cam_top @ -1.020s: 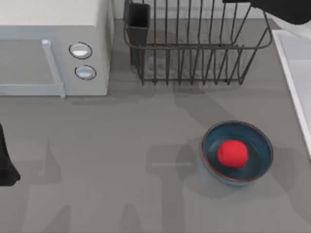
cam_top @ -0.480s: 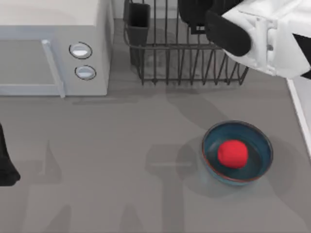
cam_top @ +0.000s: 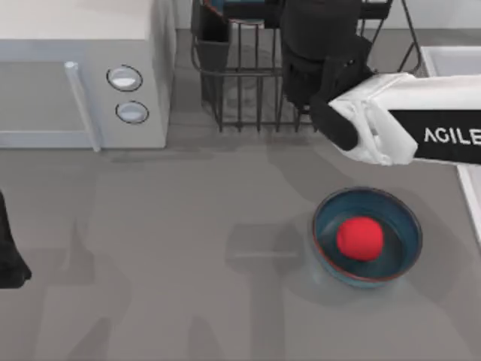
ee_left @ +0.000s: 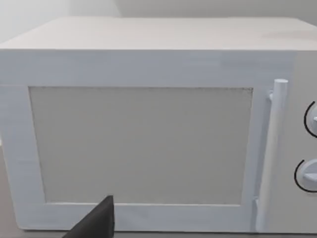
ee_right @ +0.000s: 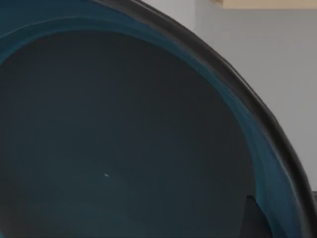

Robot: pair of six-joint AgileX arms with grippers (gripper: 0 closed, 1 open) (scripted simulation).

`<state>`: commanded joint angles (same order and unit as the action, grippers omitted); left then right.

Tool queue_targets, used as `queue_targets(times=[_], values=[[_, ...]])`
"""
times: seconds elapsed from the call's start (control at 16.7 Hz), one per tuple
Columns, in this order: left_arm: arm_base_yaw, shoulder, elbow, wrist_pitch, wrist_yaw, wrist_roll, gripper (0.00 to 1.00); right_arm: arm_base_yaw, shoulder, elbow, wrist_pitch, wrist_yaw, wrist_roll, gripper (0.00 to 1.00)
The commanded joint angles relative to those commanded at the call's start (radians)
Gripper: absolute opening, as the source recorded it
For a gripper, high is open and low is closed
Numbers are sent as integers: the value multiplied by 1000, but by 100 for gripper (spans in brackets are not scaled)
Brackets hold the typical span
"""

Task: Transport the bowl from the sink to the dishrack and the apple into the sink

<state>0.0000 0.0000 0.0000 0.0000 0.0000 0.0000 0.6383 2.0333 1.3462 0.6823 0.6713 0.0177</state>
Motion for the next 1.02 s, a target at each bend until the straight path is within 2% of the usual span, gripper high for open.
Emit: queue_targets(times=[0.3,1.02], values=[[0,0,0,0,0,0,100,-6,11,-13,18,-6,0,0],[0,0,0,0,0,0,100,-6,11,-13,18,-6,0,90]])
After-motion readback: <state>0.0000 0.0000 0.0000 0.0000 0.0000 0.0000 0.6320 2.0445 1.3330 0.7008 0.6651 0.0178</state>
